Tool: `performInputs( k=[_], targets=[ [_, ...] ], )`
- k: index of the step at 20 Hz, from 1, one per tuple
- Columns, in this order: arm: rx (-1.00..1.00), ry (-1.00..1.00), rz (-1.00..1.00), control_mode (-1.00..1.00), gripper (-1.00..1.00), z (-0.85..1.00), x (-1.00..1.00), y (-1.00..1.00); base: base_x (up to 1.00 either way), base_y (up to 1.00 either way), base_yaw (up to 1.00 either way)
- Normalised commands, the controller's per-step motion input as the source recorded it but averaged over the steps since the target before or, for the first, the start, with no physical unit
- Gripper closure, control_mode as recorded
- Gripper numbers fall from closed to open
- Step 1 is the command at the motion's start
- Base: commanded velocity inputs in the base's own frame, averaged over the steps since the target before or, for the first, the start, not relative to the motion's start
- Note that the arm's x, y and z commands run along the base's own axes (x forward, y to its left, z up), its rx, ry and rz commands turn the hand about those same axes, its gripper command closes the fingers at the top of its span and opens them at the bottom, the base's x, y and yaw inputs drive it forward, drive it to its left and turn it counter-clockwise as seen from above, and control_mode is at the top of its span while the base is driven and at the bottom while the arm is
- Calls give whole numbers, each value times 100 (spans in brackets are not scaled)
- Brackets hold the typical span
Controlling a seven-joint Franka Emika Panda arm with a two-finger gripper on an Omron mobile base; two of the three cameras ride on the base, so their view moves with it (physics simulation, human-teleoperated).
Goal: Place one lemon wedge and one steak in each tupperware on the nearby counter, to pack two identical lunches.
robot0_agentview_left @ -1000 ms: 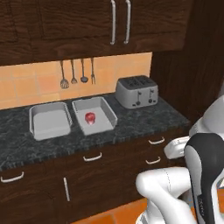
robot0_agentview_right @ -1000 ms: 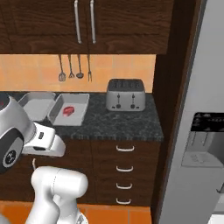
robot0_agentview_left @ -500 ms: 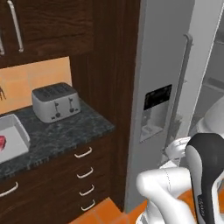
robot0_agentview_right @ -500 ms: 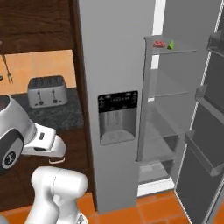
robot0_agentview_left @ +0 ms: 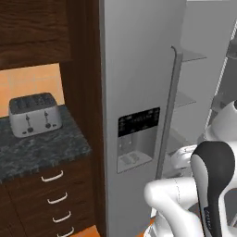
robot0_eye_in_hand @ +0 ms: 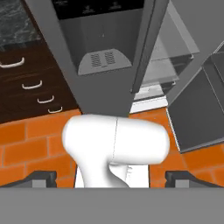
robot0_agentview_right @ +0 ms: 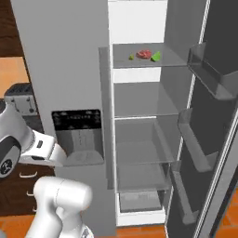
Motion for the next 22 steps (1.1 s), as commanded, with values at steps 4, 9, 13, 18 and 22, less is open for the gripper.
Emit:
performInputs(
  k=[4, 9, 13, 18, 22],
  targets=[
    [0, 0, 0, 100, -100, 0, 0, 0, 43, -100, 25],
    [0, 0, 0, 100, -100, 0, 0, 0, 59, -75, 24],
    [0, 0, 0, 100, -100, 0, 0, 0, 38, -34, 13],
    [0, 0, 0, 100, -100, 0, 0, 0, 57, -9, 3],
    [0, 0, 0, 100, -100, 0, 0, 0, 84, -1, 0]
  ],
)
